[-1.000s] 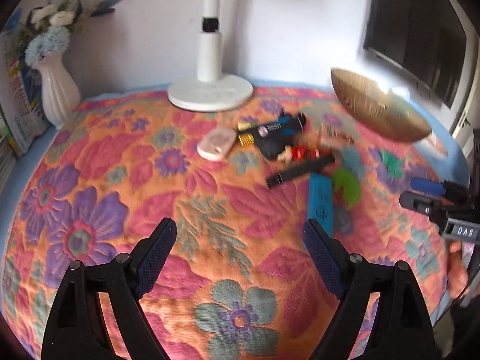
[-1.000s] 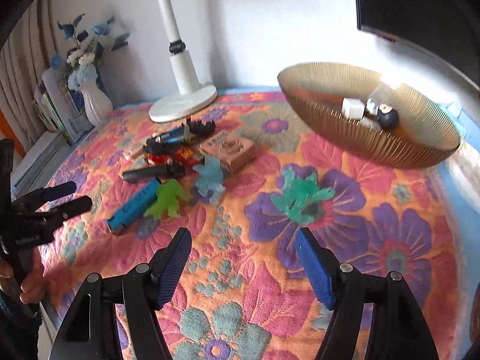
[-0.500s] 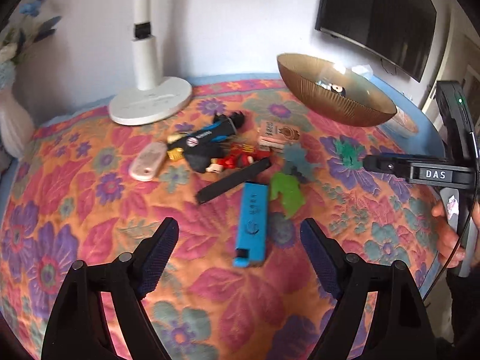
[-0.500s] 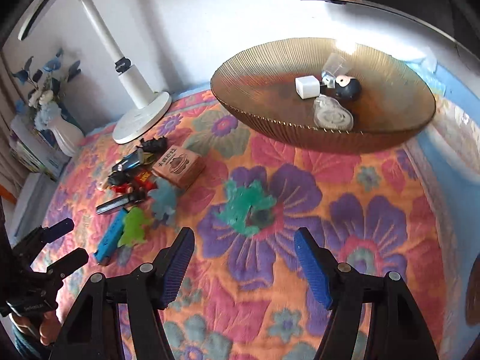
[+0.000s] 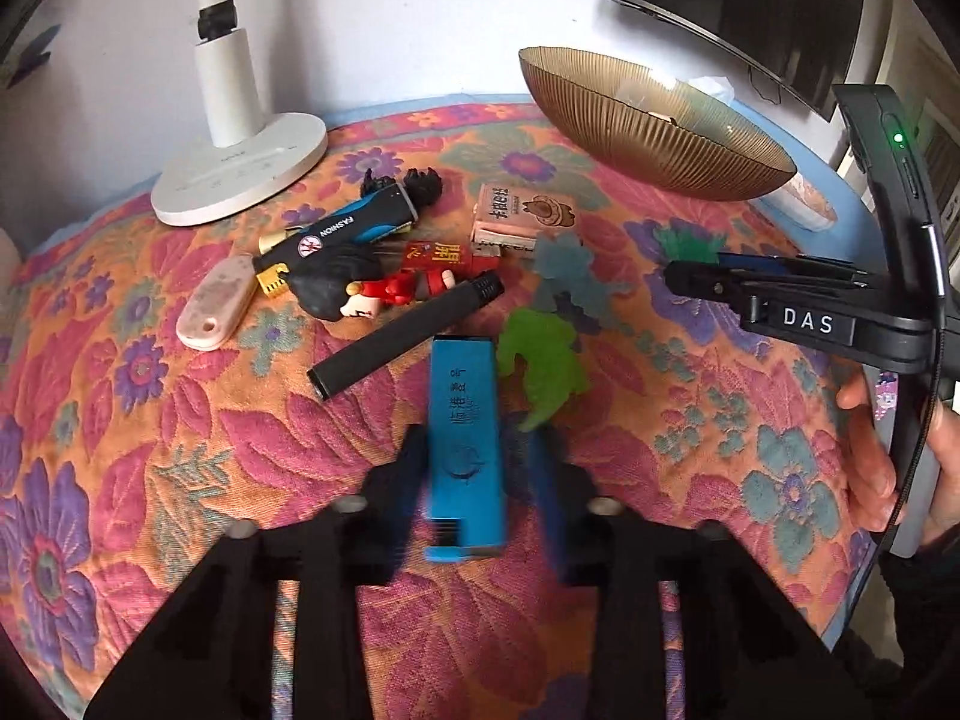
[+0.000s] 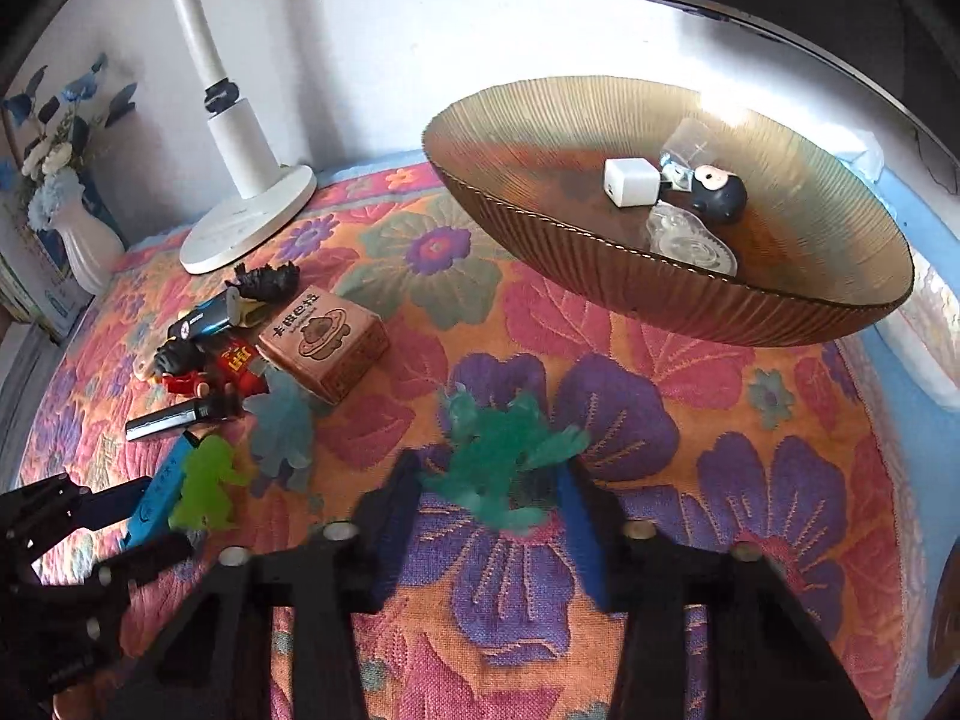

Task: Organize rigid objects
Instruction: 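Bring both tools back over the remaining items, then grasp the blue lighter with the left tool while the right tool grasps the green translucent figure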

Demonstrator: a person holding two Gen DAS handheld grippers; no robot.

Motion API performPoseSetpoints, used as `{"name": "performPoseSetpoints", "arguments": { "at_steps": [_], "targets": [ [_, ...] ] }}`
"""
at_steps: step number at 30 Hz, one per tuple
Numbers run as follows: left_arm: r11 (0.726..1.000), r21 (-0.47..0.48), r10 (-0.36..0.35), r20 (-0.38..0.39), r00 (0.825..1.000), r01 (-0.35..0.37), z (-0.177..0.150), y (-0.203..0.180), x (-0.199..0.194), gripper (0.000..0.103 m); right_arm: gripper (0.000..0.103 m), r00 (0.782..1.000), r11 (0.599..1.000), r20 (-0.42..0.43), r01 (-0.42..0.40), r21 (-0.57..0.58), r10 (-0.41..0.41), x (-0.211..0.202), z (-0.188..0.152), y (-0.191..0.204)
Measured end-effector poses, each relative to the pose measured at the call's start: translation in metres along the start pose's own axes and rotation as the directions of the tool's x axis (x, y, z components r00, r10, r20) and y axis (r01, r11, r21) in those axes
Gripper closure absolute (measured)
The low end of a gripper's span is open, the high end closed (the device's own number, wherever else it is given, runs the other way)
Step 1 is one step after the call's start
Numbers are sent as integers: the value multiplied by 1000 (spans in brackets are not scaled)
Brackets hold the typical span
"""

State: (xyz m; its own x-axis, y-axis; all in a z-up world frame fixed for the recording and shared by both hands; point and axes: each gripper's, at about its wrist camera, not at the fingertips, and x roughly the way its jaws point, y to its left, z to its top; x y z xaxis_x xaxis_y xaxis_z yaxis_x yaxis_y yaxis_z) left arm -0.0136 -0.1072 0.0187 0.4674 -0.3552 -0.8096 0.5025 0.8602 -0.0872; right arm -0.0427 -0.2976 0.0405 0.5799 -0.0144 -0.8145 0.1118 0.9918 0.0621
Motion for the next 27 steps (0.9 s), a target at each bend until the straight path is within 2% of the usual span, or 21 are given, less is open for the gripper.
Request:
{"name": "performPoseSetpoints", "arguments": {
  "at_steps": [5,8,11,14,16,17,18,19,20,21,24,25,26,27],
  "targets": [
    [997,-74,-20,33,999,23,-15,14,-24,82,66,993,991,47,-108,-78,112,-31,-10,16],
    [994,-107,29,36,999,-25,-32,21,-42,82,65,974,960,-21,-226,-168,226,-51,-24,31],
    [990,-141,24,29,999,-19,-47,27,-49,82,65,959,929,-66,-282,-238,275,-61,-41,44],
    [989,-149,24,0,1000,-24,-57,27,-43,82,65,963,924,-103,-268,-272,248,-52,-55,51],
    [989,-144,32,17,999,-30,-58,24,-46,69,64,965,931,-134,-253,-262,225,-43,-62,51],
    [989,-143,36,19,999,-33,-57,23,-48,57,64,966,934,-132,-250,-255,223,-42,-63,50],
    [989,-137,55,26,998,-51,-57,22,-49,47,60,965,936,-127,-254,-246,228,-43,-63,49],
    [989,-130,81,32,996,-76,-58,22,-50,43,49,964,937,-126,-259,-234,234,-45,-64,48],
    [988,-121,107,39,994,-101,-57,21,-49,42,44,967,941,-114,-249,-228,228,-47,-64,48],
    [988,-115,112,33,993,-107,-57,21,-47,42,38,972,947,-100,-229,-225,211,-49,-66,49],
    [990,-112,90,25,996,-86,-57,20,-40,46,38,983,965,-85,-174,-197,160,-47,-68,51],
    [989,-104,105,31,994,-101,-57,19,-39,48,41,985,970,-83,-165,-180,152,-47,-68,51],
    [989,-92,120,34,992,-117,-57,17,-38,56,46,986,973,-78,-162,-168,150,-46,-68,51],
    [989,-83,123,37,992,-120,-56,15,-37,62,54,986,974,-71,-159,-159,150,-46,-67,52]
  ]
}}
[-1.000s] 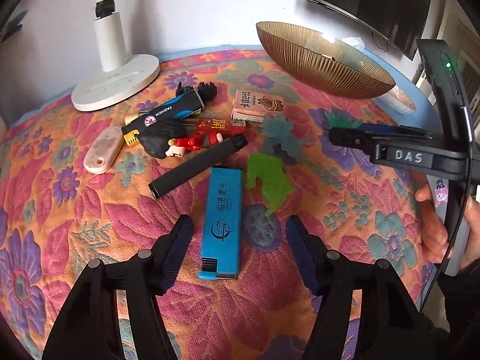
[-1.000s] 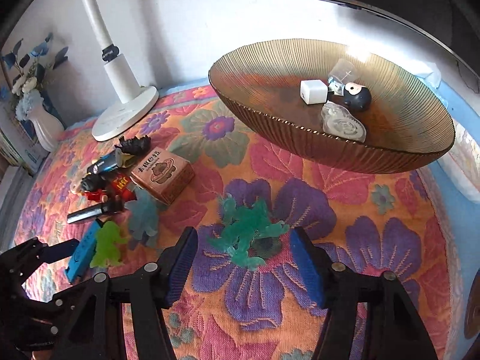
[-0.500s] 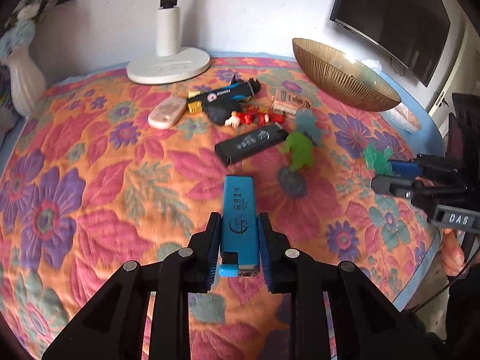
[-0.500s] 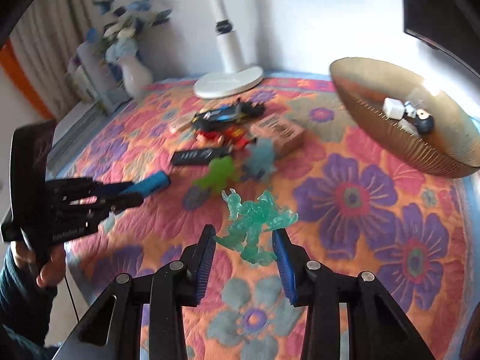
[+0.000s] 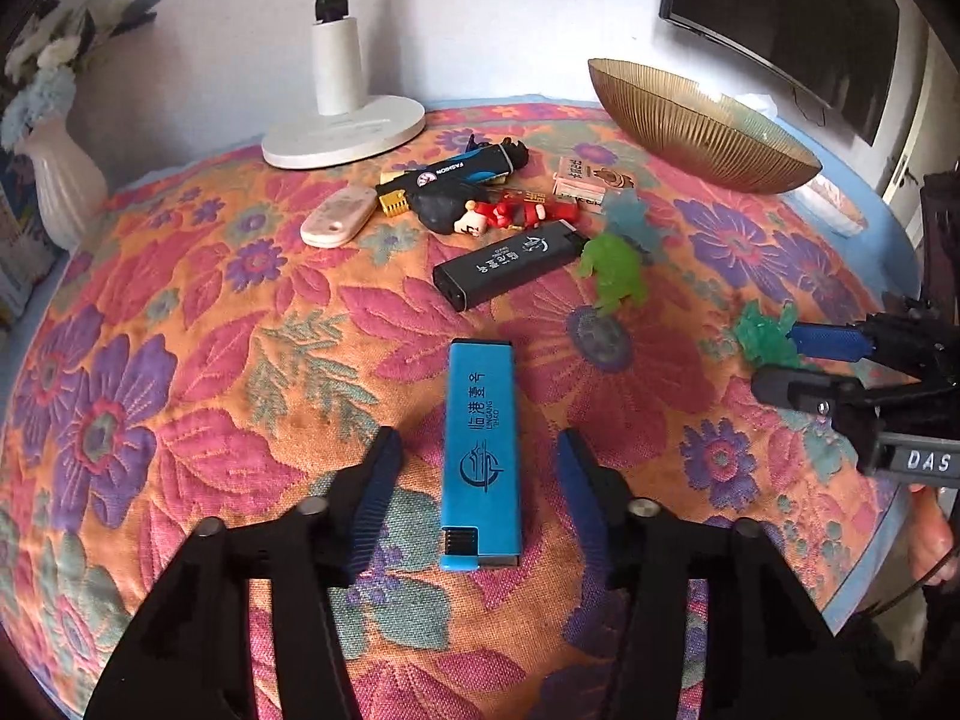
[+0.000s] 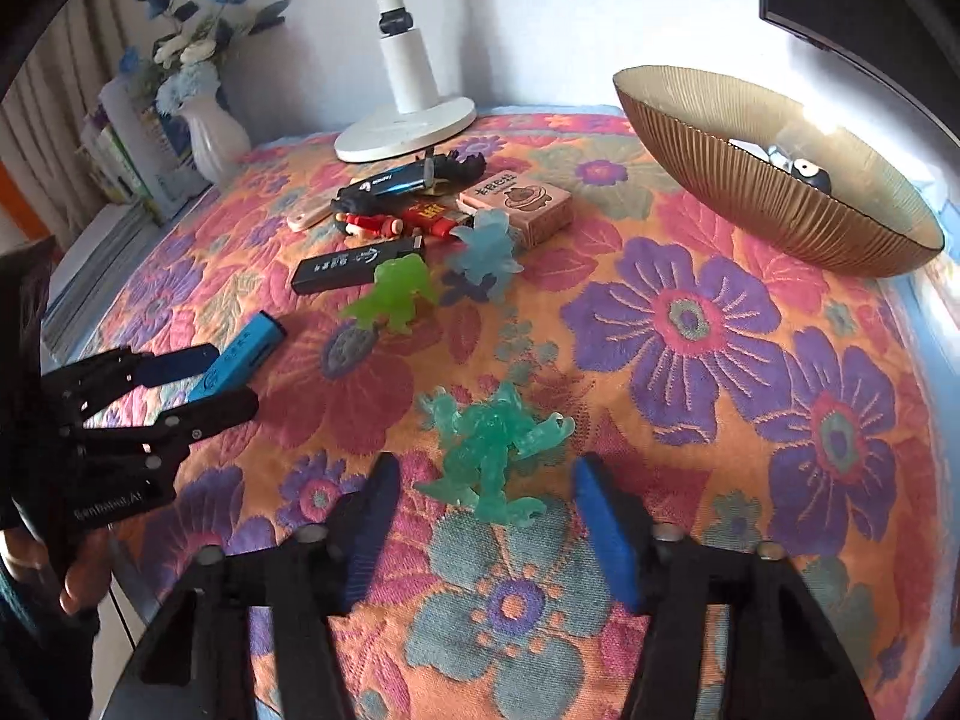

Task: Organize rigid objects
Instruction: 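Grasp the blue lighter with the left tool while the right tool grasps the green translucent figure, then carry the lighter with the left tool while the right tool carries the green figure, releasing both into the bowl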

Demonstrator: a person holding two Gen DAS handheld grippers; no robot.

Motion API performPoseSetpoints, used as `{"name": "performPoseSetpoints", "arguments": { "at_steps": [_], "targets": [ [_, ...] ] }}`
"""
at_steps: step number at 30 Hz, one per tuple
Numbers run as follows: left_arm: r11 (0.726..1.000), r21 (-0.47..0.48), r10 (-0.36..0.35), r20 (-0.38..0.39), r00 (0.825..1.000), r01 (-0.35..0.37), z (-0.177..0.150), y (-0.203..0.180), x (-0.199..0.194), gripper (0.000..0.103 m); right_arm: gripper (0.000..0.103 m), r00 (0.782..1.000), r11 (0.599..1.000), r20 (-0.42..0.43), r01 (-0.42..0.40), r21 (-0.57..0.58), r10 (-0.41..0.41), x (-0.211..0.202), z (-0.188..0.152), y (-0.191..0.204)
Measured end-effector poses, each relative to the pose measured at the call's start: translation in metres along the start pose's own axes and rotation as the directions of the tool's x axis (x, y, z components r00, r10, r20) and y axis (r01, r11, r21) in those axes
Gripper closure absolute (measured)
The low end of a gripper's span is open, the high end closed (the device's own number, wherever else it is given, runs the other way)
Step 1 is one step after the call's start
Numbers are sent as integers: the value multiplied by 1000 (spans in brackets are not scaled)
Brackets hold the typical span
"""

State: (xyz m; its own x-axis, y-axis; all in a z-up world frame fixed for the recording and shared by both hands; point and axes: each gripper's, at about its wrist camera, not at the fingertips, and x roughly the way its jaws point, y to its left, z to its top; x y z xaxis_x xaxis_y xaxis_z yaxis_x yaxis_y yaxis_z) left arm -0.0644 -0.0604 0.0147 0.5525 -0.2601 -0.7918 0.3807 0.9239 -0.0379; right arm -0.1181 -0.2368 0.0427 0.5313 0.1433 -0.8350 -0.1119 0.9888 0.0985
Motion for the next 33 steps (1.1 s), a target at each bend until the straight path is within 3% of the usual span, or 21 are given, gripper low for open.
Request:
{"name": "performPoseSetpoints", "arguments": {
  "at_steps": [3,5,8,11,13,16,21,24,26,29,33],
  "targets": [
    [999,17,29,-4,1000,-29,1,-5,-1,82,63,999,999,16,35,-9,-34,0,0,8],
    [998,33,62,-1,998,-62,1,-10,-3,82,64,996,996,37,79,-52,-77,-2,-2,18],
    [1000,10,20,27,999,-20,5,-10,-13,82,64,995,998,88,46,-49,-42,-21,1,18],
    [1000,7,-9,112,994,8,26,-14,-38,82,64,986,997,153,71,-15,-68,-56,14,1],
    [999,21,-39,176,984,36,49,-20,-60,82,64,974,996,208,83,22,-85,-85,27,-19],
    [996,85,-38,275,961,16,92,-41,-91,82,64,954,991,278,83,106,-110,-132,54,-61],
    [973,190,-191,348,918,130,166,-84,-112,82,63,923,966,319,155,207,-216,-177,101,-111],
    [957,209,-256,299,919,199,202,-111,-87,82,63,925,952,270,211,224,-268,-172,121,-130],
    [949,184,-292,217,932,255,215,-124,-50,82,63,947,947,194,206,247,-256,-149,127,-148],
    [949,143,-294,89,952,280,218,-140,11,82,63,974,938,62,193,287,-219,-99,124,-169],
    [948,118,-294,-21,956,295,215,-156,59,82,63,971,918,-28,236,318,-239,-64,119,-187]
  ]
}}
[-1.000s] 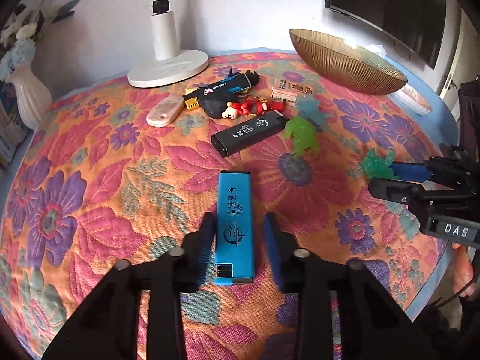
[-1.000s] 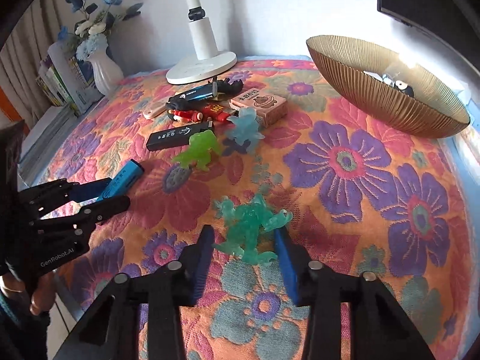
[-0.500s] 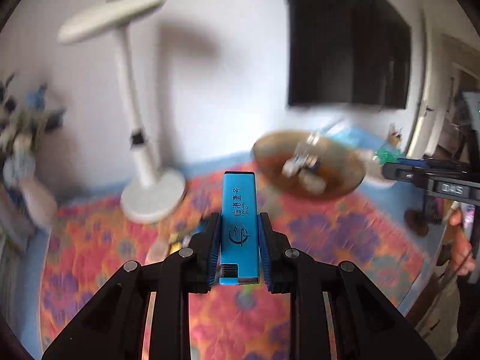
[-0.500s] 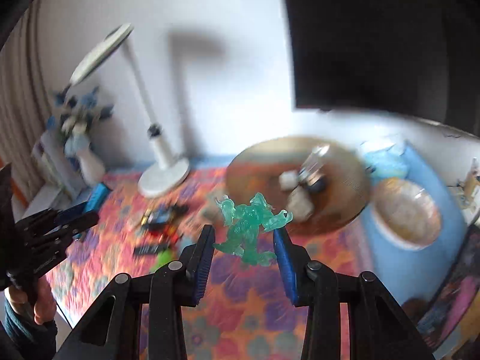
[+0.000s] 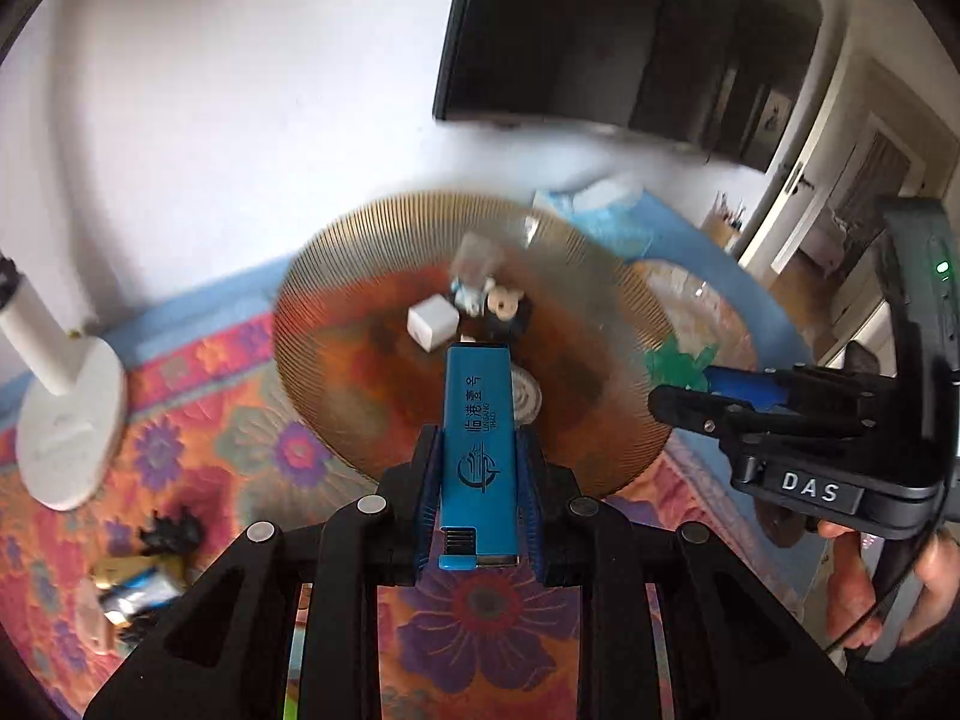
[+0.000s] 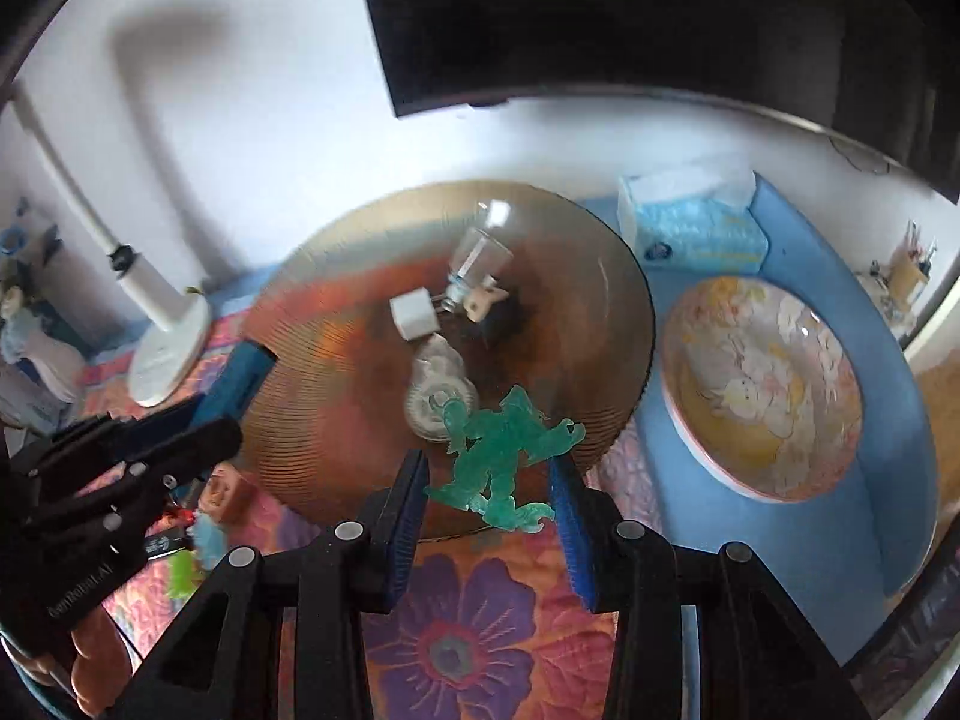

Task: Organize rigid objects
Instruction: 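Carry the lighter with the left tool while the right tool carries the green figure, releasing both into the bowl, then withdraw both open tools from the bowl back over the table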

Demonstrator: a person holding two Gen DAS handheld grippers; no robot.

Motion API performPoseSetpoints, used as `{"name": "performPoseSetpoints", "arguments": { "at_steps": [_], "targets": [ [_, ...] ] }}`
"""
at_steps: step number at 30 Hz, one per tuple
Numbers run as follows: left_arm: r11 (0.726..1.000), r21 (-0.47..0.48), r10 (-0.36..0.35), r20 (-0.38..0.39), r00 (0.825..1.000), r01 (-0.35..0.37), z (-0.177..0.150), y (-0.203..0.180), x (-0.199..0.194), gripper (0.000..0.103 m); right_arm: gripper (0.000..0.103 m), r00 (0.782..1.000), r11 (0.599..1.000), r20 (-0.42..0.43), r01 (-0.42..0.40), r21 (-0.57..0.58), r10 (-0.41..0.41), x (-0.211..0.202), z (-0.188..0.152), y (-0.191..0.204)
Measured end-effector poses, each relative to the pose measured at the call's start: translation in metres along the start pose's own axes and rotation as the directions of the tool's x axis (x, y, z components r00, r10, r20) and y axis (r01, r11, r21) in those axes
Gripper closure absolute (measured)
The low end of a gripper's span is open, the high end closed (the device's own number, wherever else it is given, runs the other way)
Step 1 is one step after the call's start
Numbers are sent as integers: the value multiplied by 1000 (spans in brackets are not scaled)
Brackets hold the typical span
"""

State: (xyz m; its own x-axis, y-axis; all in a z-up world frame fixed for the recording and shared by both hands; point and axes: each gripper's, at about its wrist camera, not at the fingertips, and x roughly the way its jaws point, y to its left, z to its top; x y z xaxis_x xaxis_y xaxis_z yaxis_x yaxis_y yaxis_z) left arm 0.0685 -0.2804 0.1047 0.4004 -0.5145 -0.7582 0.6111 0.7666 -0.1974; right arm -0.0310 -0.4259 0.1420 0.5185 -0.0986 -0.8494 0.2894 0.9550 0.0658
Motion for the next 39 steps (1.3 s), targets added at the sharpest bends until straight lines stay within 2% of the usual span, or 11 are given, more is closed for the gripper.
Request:
{"name": "performPoseSetpoints", "arguments": {
  "at_steps": [2,3,5,12,16,18,21,27,33,35,39],
  "targets": [
    [1000,-13,2,-19,1000,-3,2,-2,7,77,61,1000,1000,-14,14,11,-13,6,6,-3],
    [1000,-9,9,1,1000,-9,4,-6,3,57,52,999,999,-4,41,24,-41,6,10,-6],
    [998,-15,62,56,996,-61,6,-3,-13,41,47,995,996,59,74,56,-77,-5,11,-18],
    [993,-65,113,269,956,-99,-18,36,-125,27,46,981,998,194,-16,66,3,-56,-11,-6],
    [979,-119,197,347,917,-166,-47,63,-193,17,39,957,981,215,-188,-55,195,-77,-30,48],
    [966,-163,249,377,892,-200,-71,79,-221,4,33,931,954,225,-260,-147,289,-86,-45,85],
    [935,-237,339,370,865,-265,-106,106,-231,1,16,915,922,217,-280,-266,340,-75,-74,132],
    [858,-301,479,174,860,-417,-180,169,-163,3,15,928,891,125,-291,-350,352,5,-131,175],
    [869,-287,446,100,889,-404,-205,184,-126,3,15,930,894,110,-299,-333,352,29,-142,169],
    [881,-280,426,122,897,-381,-206,181,-128,3,15,931,900,99,-306,-310,351,31,-141,165],
    [880,-283,428,123,895,-382,-209,177,-128,3,15,936,911,83,-308,-273,341,38,-138,162]
  ]
}}
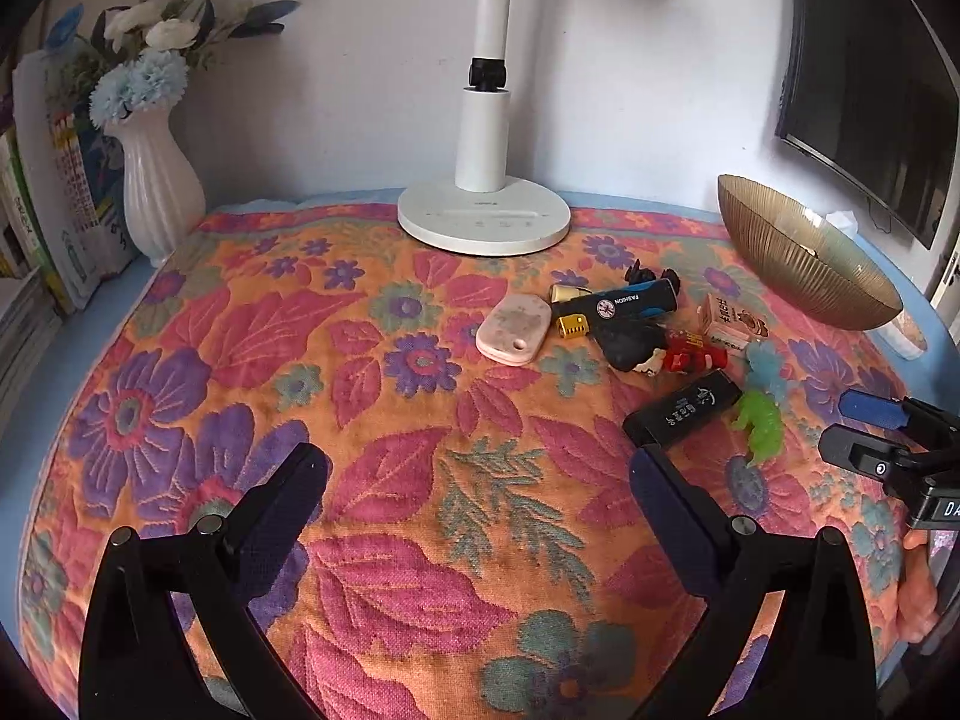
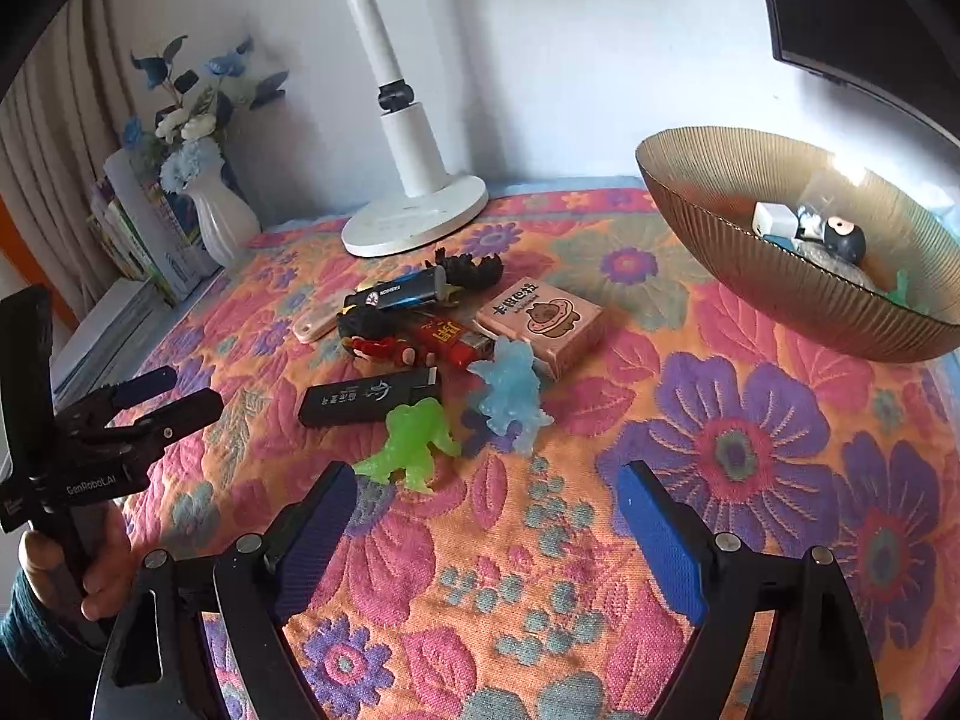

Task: Organize rigid objects
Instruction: 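Withdraw both open tools from the bowl back over the table, then grasp the pink oval case with the left tool while the right tool grasps the pale blue translucent figure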

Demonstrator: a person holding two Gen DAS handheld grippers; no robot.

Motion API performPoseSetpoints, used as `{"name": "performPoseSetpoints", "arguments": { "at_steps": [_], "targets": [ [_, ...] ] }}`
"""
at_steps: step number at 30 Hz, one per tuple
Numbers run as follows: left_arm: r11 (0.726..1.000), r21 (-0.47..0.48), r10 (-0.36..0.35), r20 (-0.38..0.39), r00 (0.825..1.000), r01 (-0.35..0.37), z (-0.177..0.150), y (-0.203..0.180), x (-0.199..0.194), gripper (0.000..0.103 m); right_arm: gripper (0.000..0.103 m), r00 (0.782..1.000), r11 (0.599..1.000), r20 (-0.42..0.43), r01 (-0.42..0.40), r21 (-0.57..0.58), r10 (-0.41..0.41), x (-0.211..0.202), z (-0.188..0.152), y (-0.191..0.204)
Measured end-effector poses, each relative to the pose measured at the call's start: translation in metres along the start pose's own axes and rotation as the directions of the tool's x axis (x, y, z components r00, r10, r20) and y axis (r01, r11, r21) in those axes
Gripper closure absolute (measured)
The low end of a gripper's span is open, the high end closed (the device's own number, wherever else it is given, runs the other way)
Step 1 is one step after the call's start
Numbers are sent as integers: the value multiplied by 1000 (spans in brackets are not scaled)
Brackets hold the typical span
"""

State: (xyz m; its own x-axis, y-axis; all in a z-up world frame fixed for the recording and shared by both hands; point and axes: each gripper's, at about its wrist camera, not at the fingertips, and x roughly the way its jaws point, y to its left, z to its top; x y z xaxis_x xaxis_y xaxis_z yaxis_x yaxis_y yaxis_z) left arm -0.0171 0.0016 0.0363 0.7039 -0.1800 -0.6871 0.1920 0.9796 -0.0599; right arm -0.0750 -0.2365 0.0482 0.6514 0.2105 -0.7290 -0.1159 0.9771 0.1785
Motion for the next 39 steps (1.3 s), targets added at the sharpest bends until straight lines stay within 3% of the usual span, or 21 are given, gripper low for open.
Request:
{"name": "performPoseSetpoints", "arguments": {
  "at_steps": [6,9,12,14,16,17,20,21,25,27,28,29,30,31,35,39],
  "targets": [
    [1000,-2,-15,-6,1000,15,2,2,-4,3,15,997,993,-21,71,96,-69,-1,1,-12],
    [998,11,-62,-21,998,63,11,3,-13,5,16,998,982,-67,5,189,7,-2,9,-19],
    [995,53,-86,-23,996,87,37,3,-20,5,36,996,984,-83,-2,179,17,2,24,-14],
    [988,126,-79,-73,994,88,56,-2,-5,5,39,997,991,-67,33,130,-24,8,34,-7],
    [979,181,-76,-104,992,94,65,-6,18,11,39,994,987,-74,88,131,-79,19,38,-6],
    [974,206,-71,-123,990,96,68,-7,34,20,39,994,983,-73,94,157,-83,25,39,-9],
    [970,217,-53,-238,970,107,70,-7,87,44,39,997,978,-70,44,202,-31,38,34,-15],
    [969,215,-66,-256,964,124,68,-7,96,46,39,997,980,-73,51,193,-38,41,32,-14],
    [964,197,-134,-225,965,180,71,-8,106,46,39,996,988,-63,68,136,-60,42,32,-2],
    [963,205,-131,-212,969,175,71,-10,108,46,39,995,987,-62,87,138,-79,43,33,-2],
    [962,215,-124,-206,971,169,71,-12,106,50,46,994,986,-61,100,137,-92,44,33,-1],
    [958,230,-127,-197,972,171,69,-16,104,65,56,993,984,-62,110,139,-102,44,33,-2],
    [953,245,-131,-192,973,176,68,-20,101,70,72,992,984,-70,111,142,-102,45,32,-3],
    [951,263,-117,-184,976,164,65,-25,98,70,75,994,985,-68,92,148,-83,45,33,-4],
    [954,265,-101,-158,982,141,61,-31,85,71,76,996,985,-43,90,146,-84,36,31,-4],
    [958,196,-182,-142,973,208,47,-21,46,71,76,999,986,-1,48,157,-48,5,23,-9]
  ]
}}
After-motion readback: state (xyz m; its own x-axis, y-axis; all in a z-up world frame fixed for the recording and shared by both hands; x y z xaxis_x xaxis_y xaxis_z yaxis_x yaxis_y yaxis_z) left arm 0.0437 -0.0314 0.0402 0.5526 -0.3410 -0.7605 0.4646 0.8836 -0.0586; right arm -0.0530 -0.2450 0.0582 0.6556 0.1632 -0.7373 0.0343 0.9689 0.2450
